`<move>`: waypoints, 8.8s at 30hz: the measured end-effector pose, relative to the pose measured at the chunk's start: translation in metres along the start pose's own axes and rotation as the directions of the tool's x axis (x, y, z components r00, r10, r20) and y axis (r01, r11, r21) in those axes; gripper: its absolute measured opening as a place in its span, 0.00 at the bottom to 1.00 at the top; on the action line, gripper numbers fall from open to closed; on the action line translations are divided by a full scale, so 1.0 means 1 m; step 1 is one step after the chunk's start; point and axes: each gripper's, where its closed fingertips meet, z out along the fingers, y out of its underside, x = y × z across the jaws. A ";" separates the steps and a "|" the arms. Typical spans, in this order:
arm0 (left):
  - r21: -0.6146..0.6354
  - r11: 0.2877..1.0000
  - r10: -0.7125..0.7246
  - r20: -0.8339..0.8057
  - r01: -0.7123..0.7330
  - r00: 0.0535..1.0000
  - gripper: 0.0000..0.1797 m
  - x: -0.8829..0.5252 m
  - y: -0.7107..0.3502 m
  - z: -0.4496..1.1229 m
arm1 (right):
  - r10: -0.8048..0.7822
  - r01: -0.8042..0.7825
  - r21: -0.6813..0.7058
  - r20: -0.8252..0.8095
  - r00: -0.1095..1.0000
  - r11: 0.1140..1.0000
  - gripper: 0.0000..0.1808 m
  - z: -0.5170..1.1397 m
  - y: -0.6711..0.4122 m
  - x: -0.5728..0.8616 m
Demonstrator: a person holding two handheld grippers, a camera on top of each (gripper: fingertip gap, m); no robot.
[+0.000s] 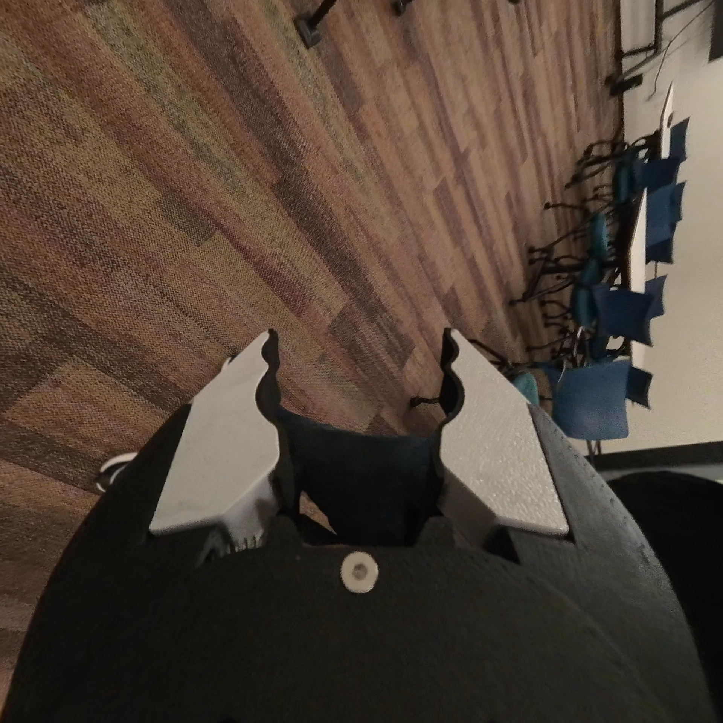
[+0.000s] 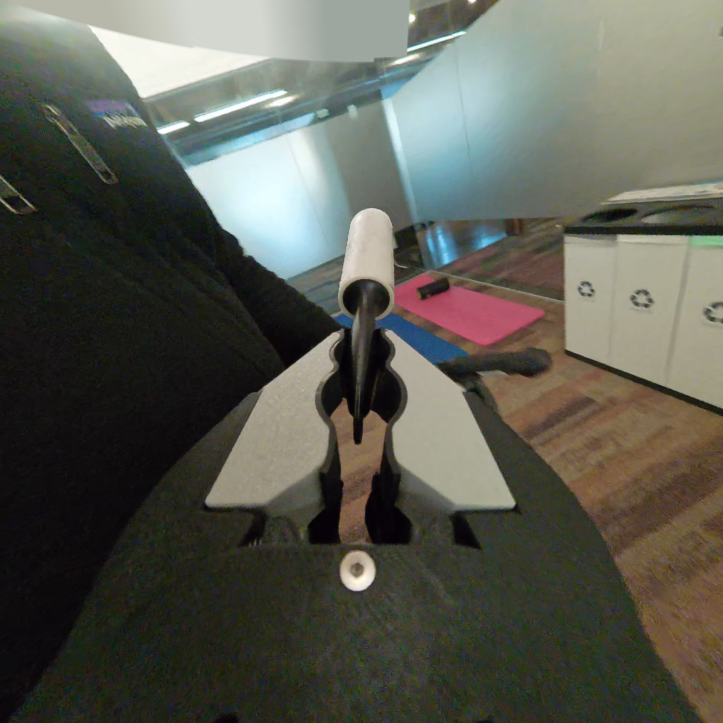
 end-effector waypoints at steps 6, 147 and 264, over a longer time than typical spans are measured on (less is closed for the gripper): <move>-0.039 0.990 0.133 -0.009 -0.133 0.991 0.45 0.019 -0.022 0.024 | -0.115 0.101 0.066 0.255 0.960 0.993 0.07 0.000 -0.055 -0.068; -0.149 0.952 -0.140 0.564 0.267 0.813 0.48 -0.285 0.103 -0.079 | 0.068 0.523 -0.814 0.554 0.830 0.253 0.07 0.165 0.092 -0.059; 0.882 0.434 0.508 -0.073 -0.182 0.858 0.16 0.130 -0.090 -0.443 | -0.162 0.304 -0.690 0.265 0.951 0.657 0.24 0.340 0.016 0.040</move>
